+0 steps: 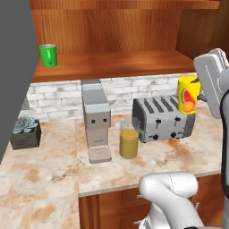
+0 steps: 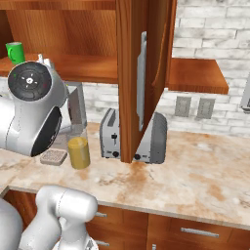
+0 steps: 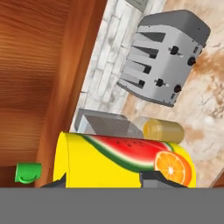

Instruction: There is a tray on the dining counter. Grab the cup, mug, and pitcher and place them on the tray. The pitcher may be placed next to the tray if it cannot fit the tray.

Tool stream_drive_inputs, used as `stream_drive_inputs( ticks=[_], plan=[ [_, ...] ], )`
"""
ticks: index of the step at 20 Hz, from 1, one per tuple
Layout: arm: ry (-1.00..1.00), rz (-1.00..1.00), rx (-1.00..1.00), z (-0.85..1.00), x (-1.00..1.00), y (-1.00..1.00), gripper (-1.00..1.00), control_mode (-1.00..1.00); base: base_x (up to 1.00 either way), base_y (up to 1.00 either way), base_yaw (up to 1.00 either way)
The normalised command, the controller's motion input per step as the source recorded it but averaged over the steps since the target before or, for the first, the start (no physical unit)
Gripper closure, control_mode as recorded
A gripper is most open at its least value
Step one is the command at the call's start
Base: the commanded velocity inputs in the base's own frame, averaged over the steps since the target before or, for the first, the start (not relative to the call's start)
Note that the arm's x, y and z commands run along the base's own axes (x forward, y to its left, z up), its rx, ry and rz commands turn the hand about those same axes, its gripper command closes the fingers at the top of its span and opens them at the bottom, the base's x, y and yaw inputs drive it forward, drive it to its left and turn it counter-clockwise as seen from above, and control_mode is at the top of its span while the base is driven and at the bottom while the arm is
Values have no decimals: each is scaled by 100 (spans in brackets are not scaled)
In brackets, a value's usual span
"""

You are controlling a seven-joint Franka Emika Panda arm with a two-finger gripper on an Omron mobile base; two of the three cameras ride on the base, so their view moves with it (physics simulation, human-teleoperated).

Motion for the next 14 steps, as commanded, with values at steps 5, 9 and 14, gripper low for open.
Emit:
stream_drive_inputs(
  ticks=[5,9,14],
  plan=[
    [0,0,0,-20,-40,0,100,-100,0,0,0],
    [0,0,0,0,-25,0,100,-100,0,0,0],
    [0,0,0,0,-9,0,100,100,-5,0,0]
  ],
)
